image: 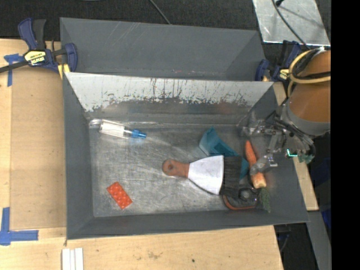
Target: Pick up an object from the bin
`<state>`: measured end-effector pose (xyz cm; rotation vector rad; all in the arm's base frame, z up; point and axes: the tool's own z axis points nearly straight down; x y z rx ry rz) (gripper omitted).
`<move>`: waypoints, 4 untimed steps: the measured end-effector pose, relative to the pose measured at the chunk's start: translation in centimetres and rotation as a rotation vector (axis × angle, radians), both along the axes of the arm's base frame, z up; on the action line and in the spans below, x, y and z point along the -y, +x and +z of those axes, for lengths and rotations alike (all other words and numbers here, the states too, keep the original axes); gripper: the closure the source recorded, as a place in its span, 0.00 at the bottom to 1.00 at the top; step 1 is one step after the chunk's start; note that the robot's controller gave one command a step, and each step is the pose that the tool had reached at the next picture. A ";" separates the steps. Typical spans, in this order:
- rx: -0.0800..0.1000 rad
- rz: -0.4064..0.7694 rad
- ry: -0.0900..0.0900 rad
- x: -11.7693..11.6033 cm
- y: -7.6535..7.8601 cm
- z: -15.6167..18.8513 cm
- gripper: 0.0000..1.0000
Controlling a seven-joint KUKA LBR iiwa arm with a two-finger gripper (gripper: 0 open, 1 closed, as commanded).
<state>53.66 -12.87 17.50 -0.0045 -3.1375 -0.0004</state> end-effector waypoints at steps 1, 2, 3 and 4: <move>0.007 0.002 -0.001 0.0 0.2 0.4 0.00; 0.017 0.116 -0.004 0.5 2.0 -1.6 0.00; -0.005 0.285 0.002 1.1 4.2 -5.5 0.00; -0.034 0.261 0.006 1.7 5.9 -6.0 0.00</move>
Offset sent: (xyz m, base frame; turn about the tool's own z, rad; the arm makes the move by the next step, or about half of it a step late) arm 0.0484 -0.0161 -0.0714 -0.3339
